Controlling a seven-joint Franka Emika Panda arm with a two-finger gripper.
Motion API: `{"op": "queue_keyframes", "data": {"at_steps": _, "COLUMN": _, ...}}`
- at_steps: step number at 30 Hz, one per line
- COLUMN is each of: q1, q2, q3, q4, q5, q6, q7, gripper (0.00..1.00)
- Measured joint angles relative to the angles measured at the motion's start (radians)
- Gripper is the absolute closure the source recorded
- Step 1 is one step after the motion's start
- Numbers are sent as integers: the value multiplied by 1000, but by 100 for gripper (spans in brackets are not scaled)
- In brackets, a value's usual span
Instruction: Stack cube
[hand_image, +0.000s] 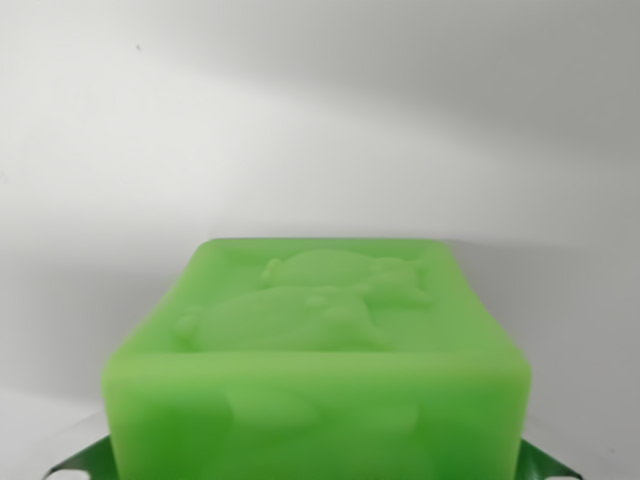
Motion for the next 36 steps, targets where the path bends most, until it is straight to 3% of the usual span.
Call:
{"op": "queue_keyframes", "data": {"at_steps": 13, "q1": 0, "q2": -11, "q3": 0, "q4": -2, "q5": 0, "q6": -6, "q7": 0, "gripper": 100}}
{"op": "queue_keyframes", "data": {"at_steps": 36, "q1": 0, "q2": -98, "q3": 0, "q4": -28, "q5": 0, "q6": -65, "q7": 0, "gripper": 100}}
